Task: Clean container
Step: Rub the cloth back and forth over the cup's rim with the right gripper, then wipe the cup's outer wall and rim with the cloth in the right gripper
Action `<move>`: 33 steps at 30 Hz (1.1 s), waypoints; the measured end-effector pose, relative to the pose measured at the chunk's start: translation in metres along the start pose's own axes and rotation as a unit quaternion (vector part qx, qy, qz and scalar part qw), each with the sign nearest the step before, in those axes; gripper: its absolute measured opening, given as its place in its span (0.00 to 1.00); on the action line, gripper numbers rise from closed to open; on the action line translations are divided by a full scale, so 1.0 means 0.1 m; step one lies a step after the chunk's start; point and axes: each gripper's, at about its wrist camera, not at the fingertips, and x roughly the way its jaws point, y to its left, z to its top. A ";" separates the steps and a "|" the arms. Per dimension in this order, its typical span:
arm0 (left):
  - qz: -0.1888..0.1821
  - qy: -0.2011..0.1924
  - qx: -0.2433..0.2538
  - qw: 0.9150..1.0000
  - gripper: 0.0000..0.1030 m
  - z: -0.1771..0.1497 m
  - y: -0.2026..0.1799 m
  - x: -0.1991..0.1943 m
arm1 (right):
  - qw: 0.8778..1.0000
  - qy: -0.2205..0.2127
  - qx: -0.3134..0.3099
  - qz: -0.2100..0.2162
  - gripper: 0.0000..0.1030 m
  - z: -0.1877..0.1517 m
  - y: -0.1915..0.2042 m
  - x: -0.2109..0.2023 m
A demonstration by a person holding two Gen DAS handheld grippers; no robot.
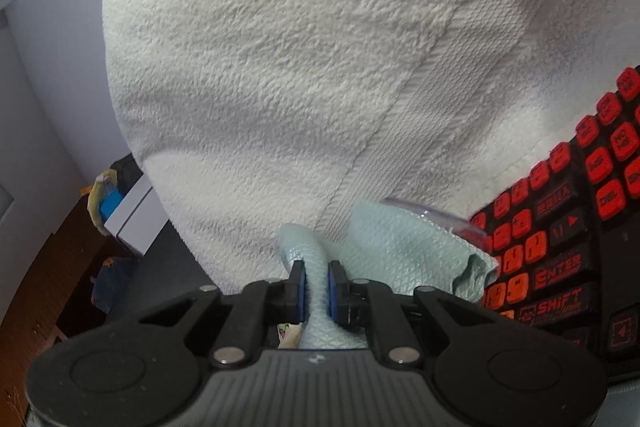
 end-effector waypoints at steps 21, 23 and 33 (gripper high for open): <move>0.000 -0.001 0.001 1.000 0.30 -0.01 0.04 -0.05 | 0.996 0.079 -0.016 0.031 0.11 -0.19 0.13 0.20; 0.000 -0.001 0.001 1.000 0.30 -0.01 0.04 -0.05 | 0.997 0.075 -0.021 0.026 0.09 -0.17 0.13 0.19; 0.000 0.000 0.002 1.000 0.30 0.00 0.04 -0.04 | 1.000 -0.006 0.010 -0.007 0.09 0.02 -0.03 -0.02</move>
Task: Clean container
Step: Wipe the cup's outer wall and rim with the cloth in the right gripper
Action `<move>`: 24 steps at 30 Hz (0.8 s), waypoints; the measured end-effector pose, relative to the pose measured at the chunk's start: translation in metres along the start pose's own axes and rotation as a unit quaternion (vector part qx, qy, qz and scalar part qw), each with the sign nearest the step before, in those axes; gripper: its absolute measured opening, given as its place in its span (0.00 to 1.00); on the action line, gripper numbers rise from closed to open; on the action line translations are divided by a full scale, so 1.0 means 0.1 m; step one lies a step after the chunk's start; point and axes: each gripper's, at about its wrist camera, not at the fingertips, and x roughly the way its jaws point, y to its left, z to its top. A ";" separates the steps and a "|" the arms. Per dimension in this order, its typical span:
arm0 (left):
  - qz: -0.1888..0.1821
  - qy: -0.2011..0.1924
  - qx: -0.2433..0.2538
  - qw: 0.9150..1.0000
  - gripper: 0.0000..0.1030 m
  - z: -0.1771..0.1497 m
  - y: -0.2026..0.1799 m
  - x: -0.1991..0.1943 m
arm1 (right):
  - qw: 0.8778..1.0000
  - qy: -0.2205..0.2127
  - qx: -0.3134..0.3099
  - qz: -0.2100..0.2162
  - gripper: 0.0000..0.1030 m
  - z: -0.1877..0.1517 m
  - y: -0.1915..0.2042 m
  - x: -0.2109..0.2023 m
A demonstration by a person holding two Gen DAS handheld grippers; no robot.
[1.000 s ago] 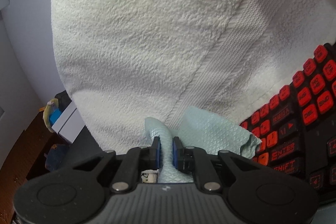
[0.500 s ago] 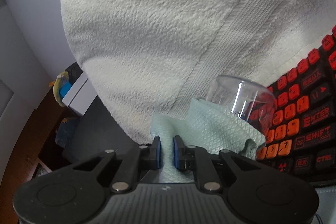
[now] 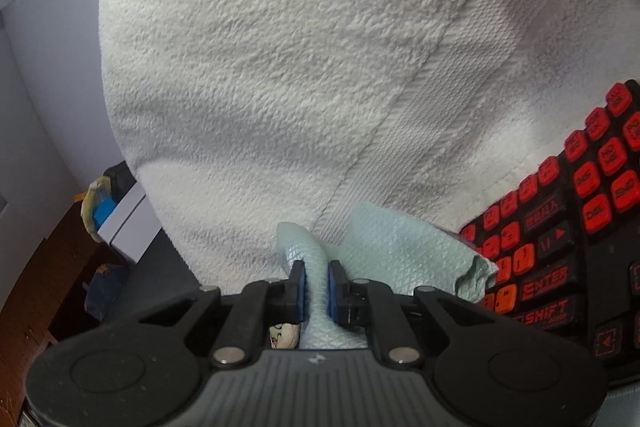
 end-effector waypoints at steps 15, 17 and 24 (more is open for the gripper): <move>0.001 0.000 0.001 1.000 0.30 0.00 -0.04 0.00 | 0.995 0.089 -0.013 0.038 0.09 -0.22 0.13 0.22; 0.001 0.000 0.001 1.000 0.30 0.00 -0.05 0.00 | 0.996 0.082 -0.007 0.035 0.09 -0.20 0.11 0.20; 0.001 0.000 0.001 1.000 0.30 0.00 -0.04 -0.01 | 1.000 0.011 0.017 0.011 0.09 -0.05 -0.01 0.02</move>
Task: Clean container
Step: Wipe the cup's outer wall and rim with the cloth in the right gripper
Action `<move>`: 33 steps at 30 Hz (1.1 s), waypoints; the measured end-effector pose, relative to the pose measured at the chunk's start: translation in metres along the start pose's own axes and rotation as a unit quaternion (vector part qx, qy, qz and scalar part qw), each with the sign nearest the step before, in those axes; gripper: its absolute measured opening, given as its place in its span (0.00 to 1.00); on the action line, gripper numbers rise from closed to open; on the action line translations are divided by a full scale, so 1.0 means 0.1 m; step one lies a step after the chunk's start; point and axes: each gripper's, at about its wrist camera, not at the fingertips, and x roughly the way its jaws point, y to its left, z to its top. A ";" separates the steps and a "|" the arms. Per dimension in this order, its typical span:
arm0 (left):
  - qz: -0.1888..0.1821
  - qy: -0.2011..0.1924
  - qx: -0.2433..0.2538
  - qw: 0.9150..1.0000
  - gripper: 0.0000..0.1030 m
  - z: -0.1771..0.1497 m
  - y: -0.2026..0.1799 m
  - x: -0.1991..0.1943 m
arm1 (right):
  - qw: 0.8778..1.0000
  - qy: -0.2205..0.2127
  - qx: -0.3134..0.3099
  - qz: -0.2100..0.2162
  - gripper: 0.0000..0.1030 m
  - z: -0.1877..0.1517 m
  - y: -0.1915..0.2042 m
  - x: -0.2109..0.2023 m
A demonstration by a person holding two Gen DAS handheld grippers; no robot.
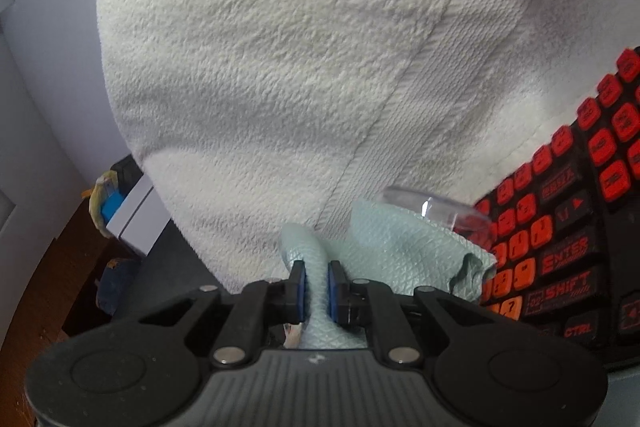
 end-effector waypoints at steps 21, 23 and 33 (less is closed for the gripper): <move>-0.001 0.000 -0.001 1.000 0.30 0.01 0.07 -0.02 | 0.997 0.059 -0.049 0.010 0.09 -0.15 0.17 0.16; -0.001 0.000 -0.001 1.000 0.31 0.01 0.07 -0.02 | 0.998 0.039 -0.042 0.003 0.09 -0.10 0.14 0.11; -0.002 -0.001 -0.002 1.000 0.31 0.01 0.10 -0.05 | 1.000 -0.003 0.008 -0.002 0.09 0.00 -0.01 0.02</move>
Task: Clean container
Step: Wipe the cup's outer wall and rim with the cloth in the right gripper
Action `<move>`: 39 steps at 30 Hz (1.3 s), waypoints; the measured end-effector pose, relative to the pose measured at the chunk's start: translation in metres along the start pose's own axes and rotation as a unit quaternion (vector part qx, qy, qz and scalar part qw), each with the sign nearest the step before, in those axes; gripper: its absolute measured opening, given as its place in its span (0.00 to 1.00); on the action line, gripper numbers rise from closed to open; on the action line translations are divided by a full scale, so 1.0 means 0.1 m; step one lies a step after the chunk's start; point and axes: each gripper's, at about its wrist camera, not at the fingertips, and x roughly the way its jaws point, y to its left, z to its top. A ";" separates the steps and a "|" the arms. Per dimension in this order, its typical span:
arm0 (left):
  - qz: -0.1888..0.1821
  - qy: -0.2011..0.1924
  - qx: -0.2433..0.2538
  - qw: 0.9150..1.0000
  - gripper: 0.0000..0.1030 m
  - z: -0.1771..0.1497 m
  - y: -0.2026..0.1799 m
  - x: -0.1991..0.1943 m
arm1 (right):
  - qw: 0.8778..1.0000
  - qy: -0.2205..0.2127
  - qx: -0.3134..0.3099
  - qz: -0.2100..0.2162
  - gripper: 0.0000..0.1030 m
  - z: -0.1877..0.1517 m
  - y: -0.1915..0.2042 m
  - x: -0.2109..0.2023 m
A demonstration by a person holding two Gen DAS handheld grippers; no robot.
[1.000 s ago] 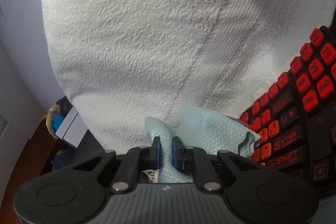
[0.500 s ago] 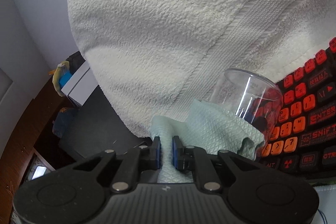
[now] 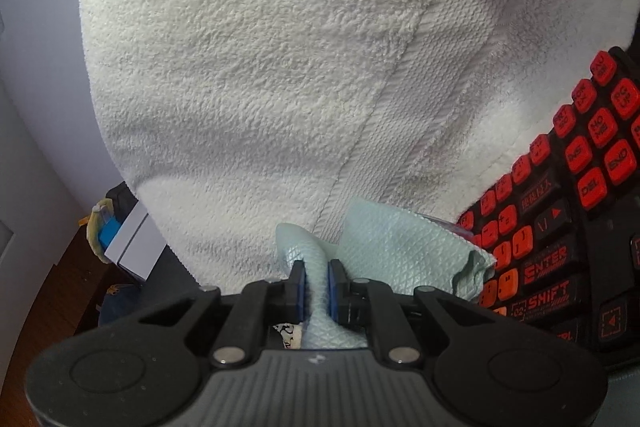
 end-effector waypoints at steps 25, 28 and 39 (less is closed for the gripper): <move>0.001 0.000 0.002 1.000 0.31 -0.03 0.00 -0.02 | 1.000 0.006 -0.008 -0.002 0.09 0.00 0.02 -0.02; 0.001 0.000 0.002 1.000 0.31 -0.04 0.01 -0.02 | 1.000 0.004 0.007 0.000 0.09 0.01 -0.01 -0.02; 0.001 0.000 0.001 1.000 0.31 -0.05 0.03 -0.04 | 0.995 0.084 -0.044 0.024 0.09 -0.19 0.17 0.18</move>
